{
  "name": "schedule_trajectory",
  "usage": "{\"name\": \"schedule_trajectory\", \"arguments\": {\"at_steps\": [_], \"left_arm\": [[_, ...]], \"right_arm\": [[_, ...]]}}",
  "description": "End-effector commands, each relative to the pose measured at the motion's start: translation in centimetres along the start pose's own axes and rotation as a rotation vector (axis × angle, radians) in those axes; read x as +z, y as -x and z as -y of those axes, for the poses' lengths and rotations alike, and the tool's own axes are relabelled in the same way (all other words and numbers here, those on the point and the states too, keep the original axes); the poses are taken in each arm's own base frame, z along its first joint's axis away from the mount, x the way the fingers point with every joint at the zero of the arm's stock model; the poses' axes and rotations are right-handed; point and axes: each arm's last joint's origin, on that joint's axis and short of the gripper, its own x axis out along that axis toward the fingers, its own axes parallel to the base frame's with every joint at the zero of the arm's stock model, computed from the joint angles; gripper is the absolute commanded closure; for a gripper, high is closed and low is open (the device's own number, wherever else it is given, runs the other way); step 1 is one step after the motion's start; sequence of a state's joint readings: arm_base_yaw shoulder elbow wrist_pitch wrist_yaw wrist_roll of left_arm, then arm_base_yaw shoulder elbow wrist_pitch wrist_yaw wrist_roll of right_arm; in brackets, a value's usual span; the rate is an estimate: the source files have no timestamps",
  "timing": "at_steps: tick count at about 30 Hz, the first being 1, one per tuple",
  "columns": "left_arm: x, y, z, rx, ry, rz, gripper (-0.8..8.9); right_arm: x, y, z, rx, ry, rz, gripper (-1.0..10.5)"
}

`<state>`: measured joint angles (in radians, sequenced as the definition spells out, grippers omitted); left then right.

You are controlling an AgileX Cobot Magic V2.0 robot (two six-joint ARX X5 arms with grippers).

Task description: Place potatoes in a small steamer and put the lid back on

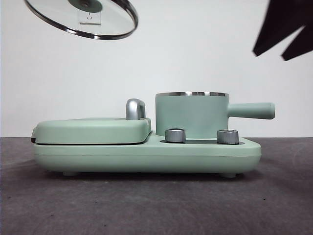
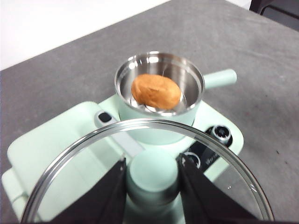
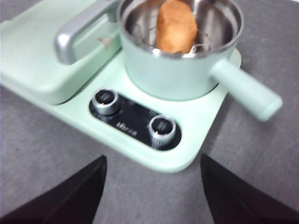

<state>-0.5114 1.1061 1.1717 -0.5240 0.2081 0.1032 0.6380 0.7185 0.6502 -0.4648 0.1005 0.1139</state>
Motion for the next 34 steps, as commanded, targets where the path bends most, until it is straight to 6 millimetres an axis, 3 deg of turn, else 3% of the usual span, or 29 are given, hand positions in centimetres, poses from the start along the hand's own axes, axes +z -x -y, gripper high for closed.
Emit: {"name": "schedule_trajectory", "arguments": {"at_steps": [1,7,13,22,34], "left_arm": [[0.9,-1.1,0.2,-0.016,0.002,0.048,8.05],[1.3,-5.2,0.7,-0.058,0.019,0.091,8.05],[1.5,-10.2,2.1,-0.114,-0.015,0.182,8.05],[2.3,-16.1,2.4,-0.098,-0.028,0.235,8.05],[2.3,-22.0,1.5,-0.088,-0.035,0.225,8.05]], "right_arm": [[-0.9,1.5,-0.2,0.006,-0.048,0.047,6.3],[-2.6,4.8,0.3,-0.052,-0.038,0.090,6.3],[-3.6,6.6,0.9,-0.084,-0.064,0.124,6.3],[-3.7,7.0,0.9,-0.076,-0.093,0.136,6.3],[-3.7,7.0,0.9,-0.077,-0.091,0.136,6.3]]}}
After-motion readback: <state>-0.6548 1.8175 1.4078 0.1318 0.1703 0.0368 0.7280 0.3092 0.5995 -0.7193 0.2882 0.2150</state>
